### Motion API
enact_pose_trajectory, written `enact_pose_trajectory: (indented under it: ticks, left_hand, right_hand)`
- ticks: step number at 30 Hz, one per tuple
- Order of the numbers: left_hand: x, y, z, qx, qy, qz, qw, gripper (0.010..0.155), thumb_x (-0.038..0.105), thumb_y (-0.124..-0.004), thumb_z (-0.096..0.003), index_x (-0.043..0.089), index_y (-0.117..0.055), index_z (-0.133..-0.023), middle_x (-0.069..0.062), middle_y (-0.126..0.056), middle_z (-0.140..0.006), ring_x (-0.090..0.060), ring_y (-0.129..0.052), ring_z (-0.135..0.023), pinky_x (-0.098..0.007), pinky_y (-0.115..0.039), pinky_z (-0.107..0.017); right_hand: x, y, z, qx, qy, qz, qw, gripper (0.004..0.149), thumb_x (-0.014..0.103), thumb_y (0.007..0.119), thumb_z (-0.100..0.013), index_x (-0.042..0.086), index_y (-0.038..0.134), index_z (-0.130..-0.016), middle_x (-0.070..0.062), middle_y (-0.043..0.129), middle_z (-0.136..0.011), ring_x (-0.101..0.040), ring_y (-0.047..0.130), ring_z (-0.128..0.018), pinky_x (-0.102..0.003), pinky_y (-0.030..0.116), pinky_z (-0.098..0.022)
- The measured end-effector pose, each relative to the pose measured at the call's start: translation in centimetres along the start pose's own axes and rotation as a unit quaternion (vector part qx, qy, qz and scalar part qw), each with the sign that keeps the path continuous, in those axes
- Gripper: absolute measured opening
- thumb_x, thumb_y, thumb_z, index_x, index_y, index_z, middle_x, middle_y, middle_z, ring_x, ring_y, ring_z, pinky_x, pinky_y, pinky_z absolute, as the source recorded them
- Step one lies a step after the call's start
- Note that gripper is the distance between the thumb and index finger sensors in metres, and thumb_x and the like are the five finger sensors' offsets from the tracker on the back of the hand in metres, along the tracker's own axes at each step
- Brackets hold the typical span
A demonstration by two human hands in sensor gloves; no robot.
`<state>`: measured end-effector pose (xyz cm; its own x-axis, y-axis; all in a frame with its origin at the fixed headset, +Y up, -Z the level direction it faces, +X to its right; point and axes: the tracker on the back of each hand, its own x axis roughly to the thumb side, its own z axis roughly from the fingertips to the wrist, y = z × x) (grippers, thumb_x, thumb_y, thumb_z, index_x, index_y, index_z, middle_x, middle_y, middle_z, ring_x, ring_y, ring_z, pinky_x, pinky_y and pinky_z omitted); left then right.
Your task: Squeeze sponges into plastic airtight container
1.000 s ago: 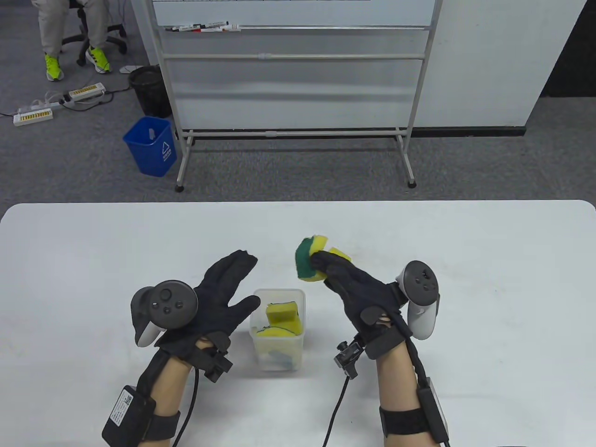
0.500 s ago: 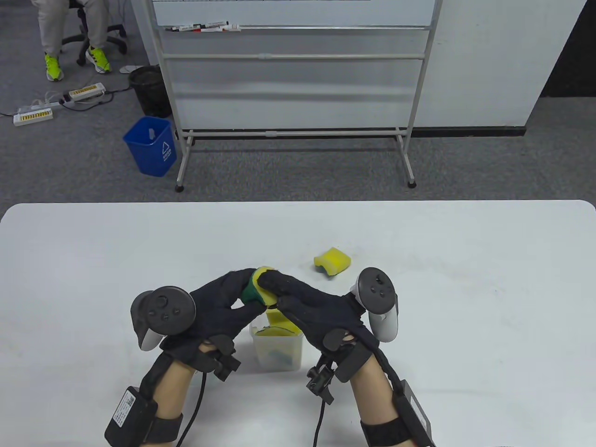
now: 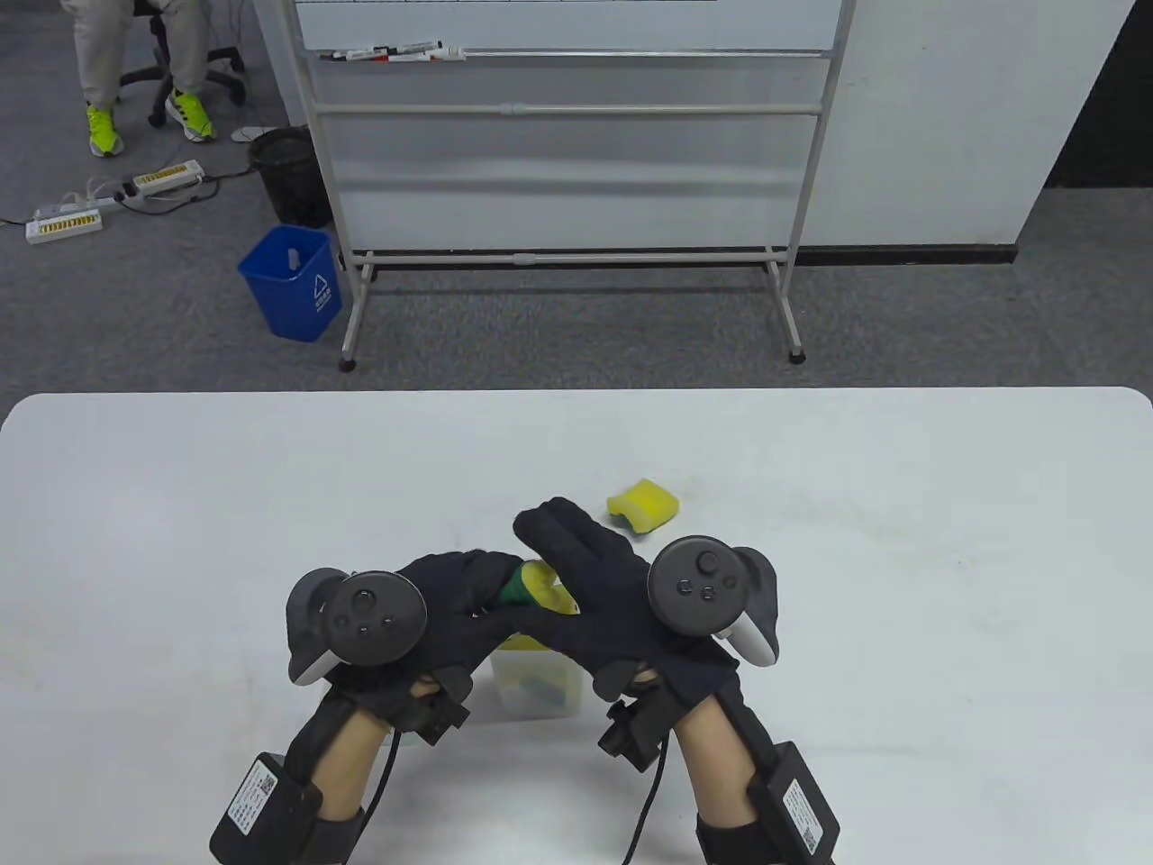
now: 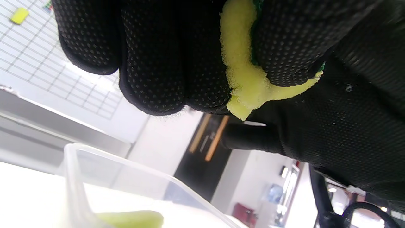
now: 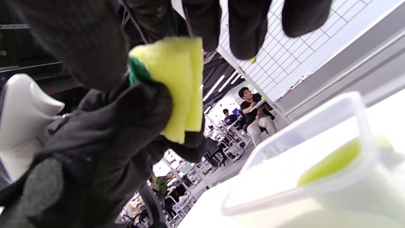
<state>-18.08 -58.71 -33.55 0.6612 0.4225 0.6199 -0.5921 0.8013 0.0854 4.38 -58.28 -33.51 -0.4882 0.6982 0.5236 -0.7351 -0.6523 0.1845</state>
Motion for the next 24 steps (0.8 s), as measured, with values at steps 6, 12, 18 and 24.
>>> enact_pose_trajectory:
  ticks: [6, 12, 18, 24]
  left_hand:
    - [-0.6, -0.2, 0.0, 0.007, 0.012, -0.003, 1.0, 0.05, 0.049, -0.088, -0.0409, 0.019, -0.084, -0.081, -0.004, -0.104, -0.062, -0.022, -0.104, -0.051, -0.049, -0.086, -0.053]
    - [-0.8, -0.9, -0.1, -0.03, 0.038, -0.006, 0.999, 0.066, 0.057, -0.081, -0.0435, 0.021, -0.071, -0.098, -0.007, -0.092, -0.089, -0.03, -0.095, -0.079, -0.055, -0.078, -0.064]
    - [-2.7, -1.9, -0.2, -0.127, 0.073, -0.001, 0.989, 0.084, 0.062, -0.078, -0.045, 0.023, -0.044, -0.112, -0.011, -0.053, -0.121, -0.043, -0.056, -0.11, -0.067, -0.058, -0.075]
    - [-3.8, -3.3, -0.3, -0.195, 0.09, -0.001, 0.977, 0.09, 0.064, -0.078, -0.0447, 0.026, -0.035, -0.114, -0.009, -0.037, -0.125, -0.044, -0.042, -0.114, -0.07, -0.049, -0.077]
  right_hand:
    - [0.6, 0.2, 0.0, -0.045, -0.006, 0.039, 0.998, 0.063, 0.039, 0.088, -0.046, 0.024, 0.072, -0.105, -0.011, 0.083, -0.101, -0.034, 0.089, -0.086, -0.061, 0.064, -0.07]
    - [1.0, 0.1, 0.3, -0.143, -0.012, 0.116, 0.983, 0.057, 0.037, 0.092, -0.041, 0.021, 0.081, -0.095, -0.004, 0.097, -0.078, -0.025, 0.101, -0.063, -0.055, 0.073, -0.064]
    - [0.5, 0.9, 0.1, -0.145, 0.029, 0.217, 0.965, 0.056, 0.039, 0.096, -0.039, 0.022, 0.083, -0.091, -0.003, 0.098, -0.071, -0.023, 0.101, -0.056, -0.054, 0.072, -0.065]
    - [0.8, 2.6, -0.5, -0.098, 0.02, 0.294, 0.95, 0.053, 0.038, 0.098, -0.038, 0.029, 0.087, -0.089, 0.0, 0.097, -0.074, -0.024, 0.099, -0.062, -0.056, 0.07, -0.067]
